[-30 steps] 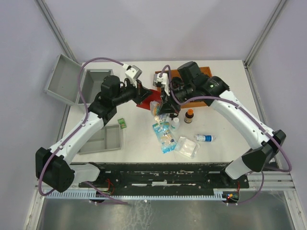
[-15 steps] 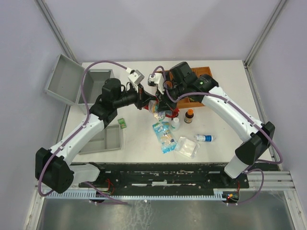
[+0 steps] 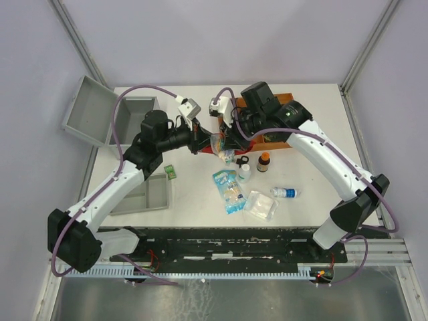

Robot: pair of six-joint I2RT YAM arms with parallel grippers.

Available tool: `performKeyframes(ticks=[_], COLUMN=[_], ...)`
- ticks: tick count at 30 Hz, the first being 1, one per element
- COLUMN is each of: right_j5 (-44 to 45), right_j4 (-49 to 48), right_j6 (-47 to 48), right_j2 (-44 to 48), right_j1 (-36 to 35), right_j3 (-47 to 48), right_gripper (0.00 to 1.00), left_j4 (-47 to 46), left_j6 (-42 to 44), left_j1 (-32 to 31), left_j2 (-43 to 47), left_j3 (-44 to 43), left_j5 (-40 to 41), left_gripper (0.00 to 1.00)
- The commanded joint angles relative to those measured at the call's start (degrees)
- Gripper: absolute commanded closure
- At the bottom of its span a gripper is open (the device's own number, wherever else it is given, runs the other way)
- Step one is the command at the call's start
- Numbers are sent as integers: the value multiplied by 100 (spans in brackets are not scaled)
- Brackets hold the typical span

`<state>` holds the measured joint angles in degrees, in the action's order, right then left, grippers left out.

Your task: Organize the medicine kit

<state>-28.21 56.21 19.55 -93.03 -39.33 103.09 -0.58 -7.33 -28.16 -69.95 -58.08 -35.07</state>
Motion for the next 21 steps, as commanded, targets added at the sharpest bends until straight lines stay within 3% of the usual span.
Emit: performKeyframes(ticks=[1, 9, 21], right_j5=[-185, -59, 2313], right_j4=[-72, 16, -1580], right_j6=[10, 125, 298], right_j2=[452, 643, 1045], right_j1=[9, 4, -268], right_j3=[265, 143, -1065], right_gripper=[97, 97, 99], left_j4=[-90, 18, -408], left_j6=[-144, -1582, -2505], left_j1=[-51, -53, -37], left_j2=[14, -201, -150], left_j3=[-169, -528, -397], left_j5=[-20, -58, -707], left_gripper=[97, 97, 97])
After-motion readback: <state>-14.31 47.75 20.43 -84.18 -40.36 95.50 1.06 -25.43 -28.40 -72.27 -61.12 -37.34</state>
